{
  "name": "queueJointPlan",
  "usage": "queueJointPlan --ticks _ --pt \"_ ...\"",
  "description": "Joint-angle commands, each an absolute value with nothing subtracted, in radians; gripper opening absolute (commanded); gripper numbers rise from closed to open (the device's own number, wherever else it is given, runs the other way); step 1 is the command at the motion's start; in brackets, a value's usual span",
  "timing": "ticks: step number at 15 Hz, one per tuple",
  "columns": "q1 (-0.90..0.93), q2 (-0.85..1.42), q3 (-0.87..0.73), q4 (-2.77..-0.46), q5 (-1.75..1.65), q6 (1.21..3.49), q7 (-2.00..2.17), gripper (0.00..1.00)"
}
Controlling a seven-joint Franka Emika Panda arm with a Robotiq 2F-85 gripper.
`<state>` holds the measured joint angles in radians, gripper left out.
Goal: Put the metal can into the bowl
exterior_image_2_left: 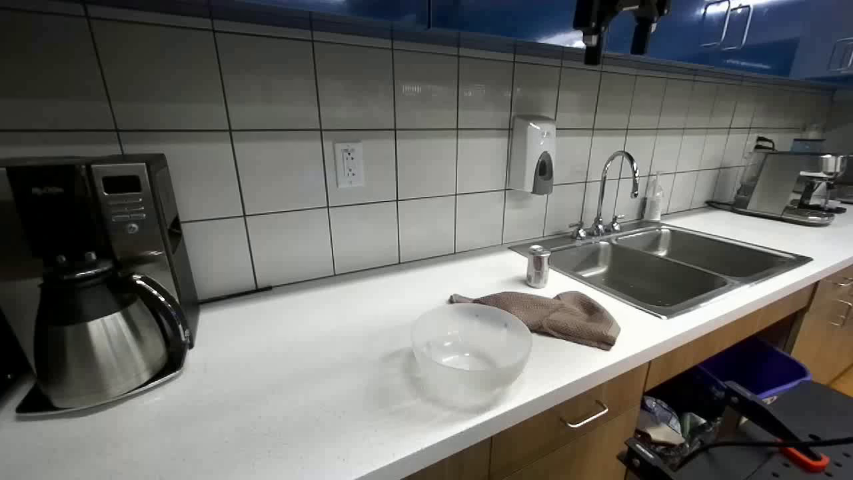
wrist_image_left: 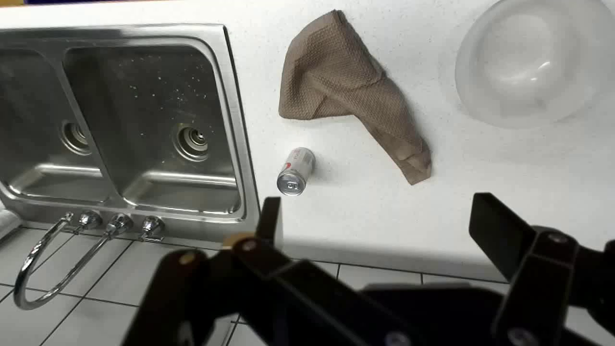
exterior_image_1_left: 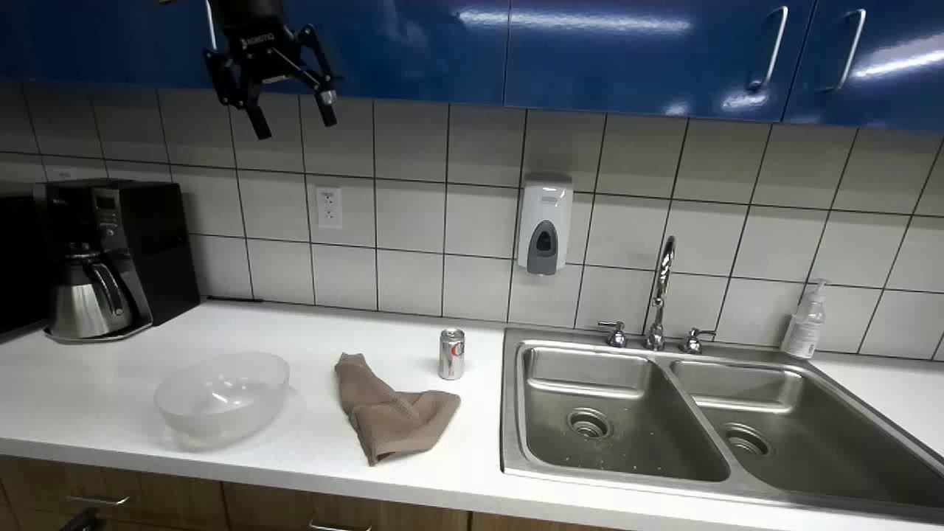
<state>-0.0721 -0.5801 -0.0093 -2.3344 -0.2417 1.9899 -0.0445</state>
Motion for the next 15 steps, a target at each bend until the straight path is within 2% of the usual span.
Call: queueJointPlan --ticks 1,7,15 --pt "-0.066 -0.579 -0.014 -2.332 -0.245 1.987 -0.042 1.00" --pt "-0.067 -0.570 -0.013 -2.344 -0.250 2.000 -0.040 1.00" --pt "-0.099 -0.472 0.000 -2.501 -0.301 2.185 0.056 1.00"
